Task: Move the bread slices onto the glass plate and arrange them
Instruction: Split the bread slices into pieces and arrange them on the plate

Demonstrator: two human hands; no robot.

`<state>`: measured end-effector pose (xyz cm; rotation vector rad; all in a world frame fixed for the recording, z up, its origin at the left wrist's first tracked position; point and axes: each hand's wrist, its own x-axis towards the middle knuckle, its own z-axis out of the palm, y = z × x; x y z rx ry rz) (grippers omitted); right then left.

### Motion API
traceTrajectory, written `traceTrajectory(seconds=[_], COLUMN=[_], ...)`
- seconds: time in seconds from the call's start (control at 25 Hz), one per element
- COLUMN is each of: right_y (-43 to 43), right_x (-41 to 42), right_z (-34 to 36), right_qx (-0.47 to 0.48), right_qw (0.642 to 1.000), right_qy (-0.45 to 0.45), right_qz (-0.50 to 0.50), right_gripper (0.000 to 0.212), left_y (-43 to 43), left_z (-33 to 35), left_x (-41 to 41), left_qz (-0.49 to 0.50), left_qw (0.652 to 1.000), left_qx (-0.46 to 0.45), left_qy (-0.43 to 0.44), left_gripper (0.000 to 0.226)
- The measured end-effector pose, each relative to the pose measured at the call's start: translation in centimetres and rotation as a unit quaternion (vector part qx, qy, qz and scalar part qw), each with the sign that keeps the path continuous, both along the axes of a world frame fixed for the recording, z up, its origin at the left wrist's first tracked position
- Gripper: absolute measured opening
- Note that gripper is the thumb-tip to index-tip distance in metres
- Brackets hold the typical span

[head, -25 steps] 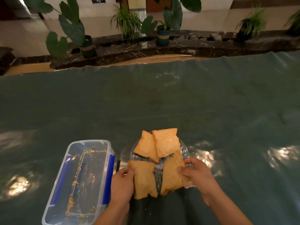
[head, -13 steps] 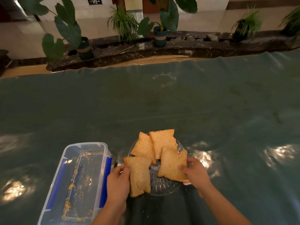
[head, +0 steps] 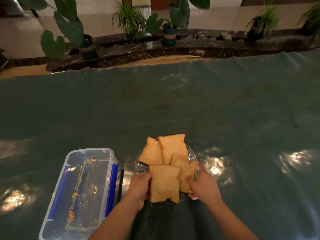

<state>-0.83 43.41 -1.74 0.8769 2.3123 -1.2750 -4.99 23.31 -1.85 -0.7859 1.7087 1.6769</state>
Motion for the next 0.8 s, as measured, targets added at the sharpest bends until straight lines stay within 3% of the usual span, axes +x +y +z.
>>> traceTrajectory(seconds=[0.12, 0.4, 0.56, 0.64, 0.8], right_y=[0.3, 0.7, 0.7, 0.6, 0.8], right_x=[-0.2, -0.3, -0.1, 0.0, -0.1], right_z=[-0.1, -1.2, -1.5, -1.6, -1.5], right_qx=[0.036, 0.088, 0.152, 0.185, 0.203], right_qw=[0.999, 0.994, 0.983, 0.974, 0.97], right_qy=[0.0, 0.014, 0.043, 0.061, 0.066], right_qz=[0.038, 0.064, 0.094, 0.116, 0.113], right_gripper=[0.052, 0.062, 0.062, 0.058, 0.045], left_y=[-0.2, -1.2, -0.5, -0.2, -0.6], left_z=[-0.7, -1.7, -1.7, -1.6, -1.4], left_x=[-1.4, -3.5, -3.0, -2.4, -2.7], left_qz=[-0.096, -0.244, -0.252, -0.24, -0.187], left_qw=[0.984, 0.929, 0.899, 0.884, 0.887], left_qx=[-0.134, -0.23, -0.3, -0.335, -0.347], left_qy=[0.068, 0.155, 0.196, 0.221, 0.239], left_gripper=[0.02, 0.026, 0.014, 0.019, 0.022])
